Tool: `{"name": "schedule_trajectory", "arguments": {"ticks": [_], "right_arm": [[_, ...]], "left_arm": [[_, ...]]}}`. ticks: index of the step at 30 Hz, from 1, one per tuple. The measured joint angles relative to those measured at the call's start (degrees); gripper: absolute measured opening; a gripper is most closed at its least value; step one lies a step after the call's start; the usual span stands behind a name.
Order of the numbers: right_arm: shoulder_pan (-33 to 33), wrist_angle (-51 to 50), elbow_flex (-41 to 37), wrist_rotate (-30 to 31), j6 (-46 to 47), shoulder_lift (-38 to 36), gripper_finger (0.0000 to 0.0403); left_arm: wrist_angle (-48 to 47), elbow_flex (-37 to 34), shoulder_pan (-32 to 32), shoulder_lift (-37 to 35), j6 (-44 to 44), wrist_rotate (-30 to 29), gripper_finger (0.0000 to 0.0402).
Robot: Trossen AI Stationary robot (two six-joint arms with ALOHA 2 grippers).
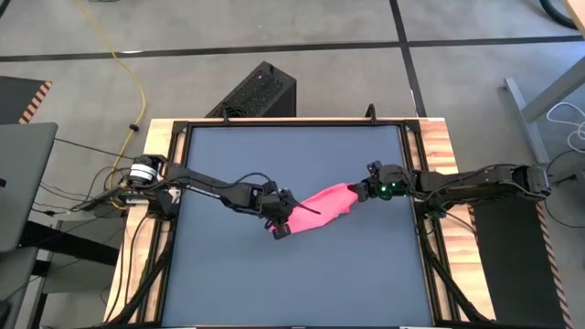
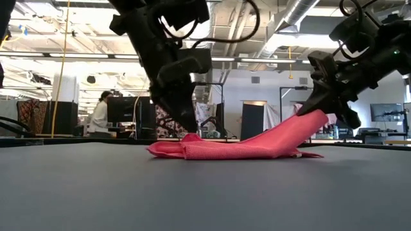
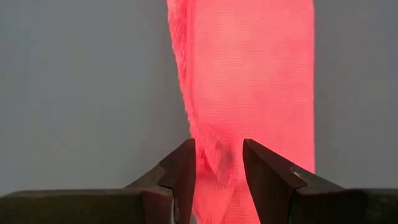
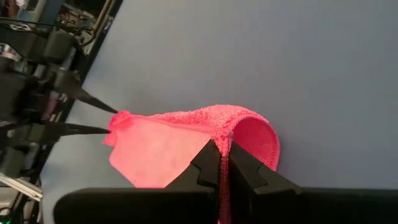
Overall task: Roll towel
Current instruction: Fold the pink towel
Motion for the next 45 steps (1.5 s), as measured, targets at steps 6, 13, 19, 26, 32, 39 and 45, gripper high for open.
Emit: {"name": "schedule_trajectory", "arguments": {"ticks": [6, 13, 19, 26, 32, 39, 45], "right_arm": [[0.02, 0.10, 0.01, 0.00, 0.44, 0.00, 0.0036], [0.00, 0.05, 0.01, 0.00, 0.46, 0.00, 0.0036], [0.00, 0.03, 0.01, -0.02, 0.44, 0.00, 0.0036], [0.00, -0.21, 0.01, -0.02, 0.39, 0.00, 0.0036], [-0.09, -0.19, 0.01, 1.65, -0.13, 0.00, 0.0034], [-0.07, 0.42, 0.00, 2.75, -1.53, -0.11, 0.0014], [-0.14, 8.11, -0.03, 2.78, -2.38, -0.11, 0.0014]], "left_arm": [[0.12, 0.03, -0.08, 1.24, -0.77, 0.41, 0.0121], [-0.08, -0.02, -0.10, 1.42, -0.79, 0.51, 0.0114], [-0.05, -0.02, -0.11, 1.42, -0.77, 0.51, 0.0043], [0.60, -0.02, -0.11, 1.42, -0.66, 0.90, 0.0002], [-2.17, -0.02, -0.15, -0.85, -0.68, -2.02, 0.0000], [-4.54, -0.02, -0.13, -9.47, -1.01, -7.31, 0.0000], [-5.16, 0.00, -0.13, -14.95, -2.28, -10.25, 0.0000]]}}
